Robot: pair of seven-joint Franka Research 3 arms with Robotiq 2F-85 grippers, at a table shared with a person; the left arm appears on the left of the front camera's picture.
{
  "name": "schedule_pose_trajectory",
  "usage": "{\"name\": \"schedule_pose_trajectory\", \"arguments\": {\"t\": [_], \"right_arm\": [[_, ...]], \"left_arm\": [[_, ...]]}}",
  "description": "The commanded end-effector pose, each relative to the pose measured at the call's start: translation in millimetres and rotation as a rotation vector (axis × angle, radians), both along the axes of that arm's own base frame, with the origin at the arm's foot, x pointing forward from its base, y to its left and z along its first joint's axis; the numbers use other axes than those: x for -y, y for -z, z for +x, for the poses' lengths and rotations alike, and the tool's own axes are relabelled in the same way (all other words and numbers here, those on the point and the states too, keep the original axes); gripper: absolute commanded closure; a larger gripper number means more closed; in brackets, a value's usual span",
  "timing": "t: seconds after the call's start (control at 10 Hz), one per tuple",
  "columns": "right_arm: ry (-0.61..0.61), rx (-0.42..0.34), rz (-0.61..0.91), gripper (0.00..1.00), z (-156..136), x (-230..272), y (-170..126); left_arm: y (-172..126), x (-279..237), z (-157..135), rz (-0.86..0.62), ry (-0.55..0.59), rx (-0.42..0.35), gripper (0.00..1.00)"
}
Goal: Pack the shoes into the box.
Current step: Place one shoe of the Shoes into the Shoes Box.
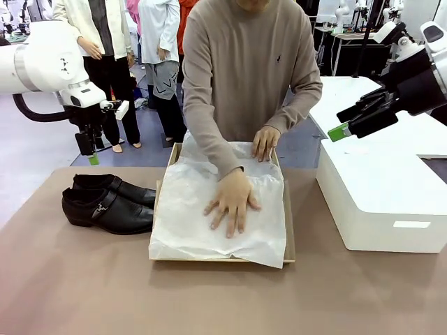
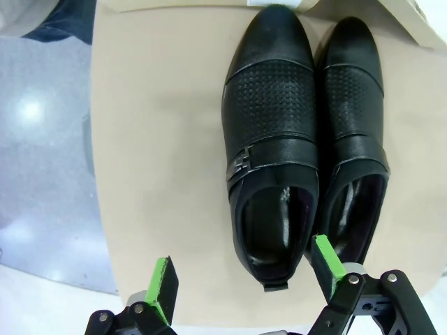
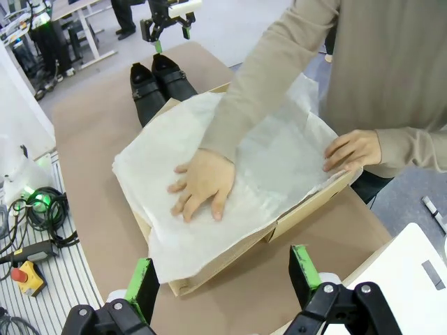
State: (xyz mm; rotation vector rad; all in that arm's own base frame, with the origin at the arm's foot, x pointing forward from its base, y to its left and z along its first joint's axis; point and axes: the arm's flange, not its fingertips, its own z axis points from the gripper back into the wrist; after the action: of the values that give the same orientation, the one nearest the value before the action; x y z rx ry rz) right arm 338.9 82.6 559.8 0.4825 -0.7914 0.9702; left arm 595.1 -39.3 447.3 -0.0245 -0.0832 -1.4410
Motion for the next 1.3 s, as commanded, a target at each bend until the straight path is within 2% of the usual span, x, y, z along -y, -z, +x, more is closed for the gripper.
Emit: {"name": "schedule_pose_trajectory", "arguments": {"t": [0.0, 0.6, 0.8, 1.2], "right_arm": [[-0.026, 0.019, 0.015, 0.0, 4, 0, 1], [-0.026, 0.019, 0.015, 0.0, 4, 0, 1], [-0.026, 0.019, 0.015, 0.0, 4, 0, 1], [-0.026, 0.019, 0.015, 0.0, 4, 0, 1]], "left_arm": [[-2, -2, -1, 0.001, -0.003, 0.007, 0.0], [30, -12, 11, 0.047, 0.04, 0.056, 0.0], [38, -12, 11, 0.052, 0.044, 0.01, 0.0], [48, -13, 11, 0.05, 0.031, -0.034, 0.0]]}}
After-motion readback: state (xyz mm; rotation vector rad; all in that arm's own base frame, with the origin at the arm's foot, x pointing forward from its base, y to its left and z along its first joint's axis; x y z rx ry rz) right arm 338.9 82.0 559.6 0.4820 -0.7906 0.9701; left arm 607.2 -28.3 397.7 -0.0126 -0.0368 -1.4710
